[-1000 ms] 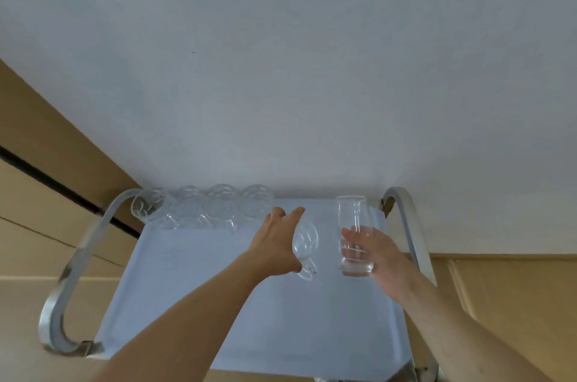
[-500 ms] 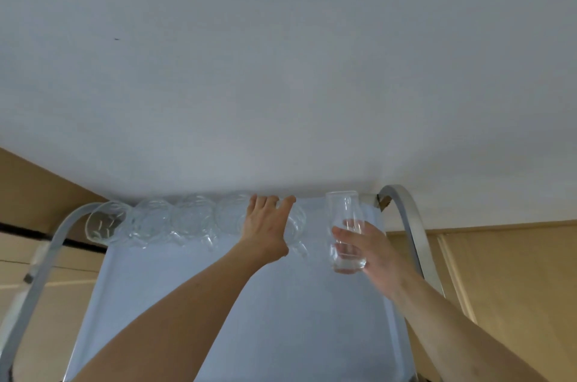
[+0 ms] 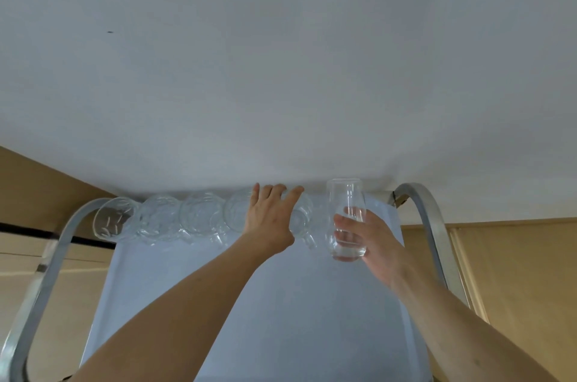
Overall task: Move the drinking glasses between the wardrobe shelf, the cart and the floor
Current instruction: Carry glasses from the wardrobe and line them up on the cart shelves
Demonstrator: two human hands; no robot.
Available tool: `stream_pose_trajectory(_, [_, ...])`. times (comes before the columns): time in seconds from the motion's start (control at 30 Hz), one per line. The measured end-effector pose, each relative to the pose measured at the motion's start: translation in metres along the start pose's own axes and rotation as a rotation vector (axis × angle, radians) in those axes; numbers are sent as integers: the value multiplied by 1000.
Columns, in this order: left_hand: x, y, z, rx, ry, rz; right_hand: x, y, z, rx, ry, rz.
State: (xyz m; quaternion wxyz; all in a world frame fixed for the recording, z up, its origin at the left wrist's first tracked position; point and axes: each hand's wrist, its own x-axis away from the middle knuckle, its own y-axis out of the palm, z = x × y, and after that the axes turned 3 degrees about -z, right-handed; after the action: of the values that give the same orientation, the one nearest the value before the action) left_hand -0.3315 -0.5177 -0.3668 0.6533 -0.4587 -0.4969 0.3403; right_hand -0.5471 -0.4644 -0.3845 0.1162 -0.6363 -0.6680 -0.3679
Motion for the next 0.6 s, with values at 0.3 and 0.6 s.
stream_pose_trajectory(0.3, [8,7,-10,43,21,5,15,8,7,-6,-22,22])
stream_pose_trajectory(0.6, [69,-8,-82,151,6,85,61,65,24,14,-102,81])
